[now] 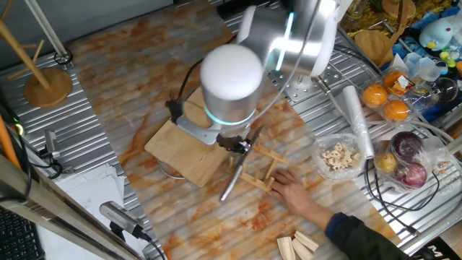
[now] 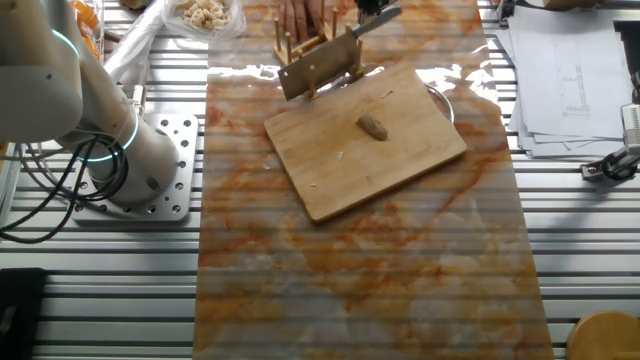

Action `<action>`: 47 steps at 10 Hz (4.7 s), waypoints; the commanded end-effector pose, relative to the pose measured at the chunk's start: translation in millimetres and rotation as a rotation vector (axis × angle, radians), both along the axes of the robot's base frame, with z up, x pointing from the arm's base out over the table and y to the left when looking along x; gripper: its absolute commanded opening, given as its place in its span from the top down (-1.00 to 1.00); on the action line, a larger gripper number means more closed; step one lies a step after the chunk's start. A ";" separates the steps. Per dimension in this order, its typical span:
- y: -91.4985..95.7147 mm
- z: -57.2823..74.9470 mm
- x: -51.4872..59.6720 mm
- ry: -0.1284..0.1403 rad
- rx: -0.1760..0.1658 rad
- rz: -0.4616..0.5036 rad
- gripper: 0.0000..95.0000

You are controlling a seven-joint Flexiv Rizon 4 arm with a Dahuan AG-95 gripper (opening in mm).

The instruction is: Slice the lotus root

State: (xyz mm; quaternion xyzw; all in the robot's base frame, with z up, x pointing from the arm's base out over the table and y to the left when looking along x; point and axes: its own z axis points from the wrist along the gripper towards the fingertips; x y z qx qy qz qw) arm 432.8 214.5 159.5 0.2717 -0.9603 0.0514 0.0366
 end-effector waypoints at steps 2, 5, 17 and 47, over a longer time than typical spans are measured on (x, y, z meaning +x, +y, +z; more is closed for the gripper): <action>0.8 -0.2 2.1 0.028 0.080 0.029 1.00; 1.1 3.1 -4.2 0.034 0.081 0.029 0.60; 20.1 -23.2 -56.3 -0.025 -0.062 0.000 0.60; 4.6 -37.7 -55.4 -0.014 -0.093 -0.072 0.20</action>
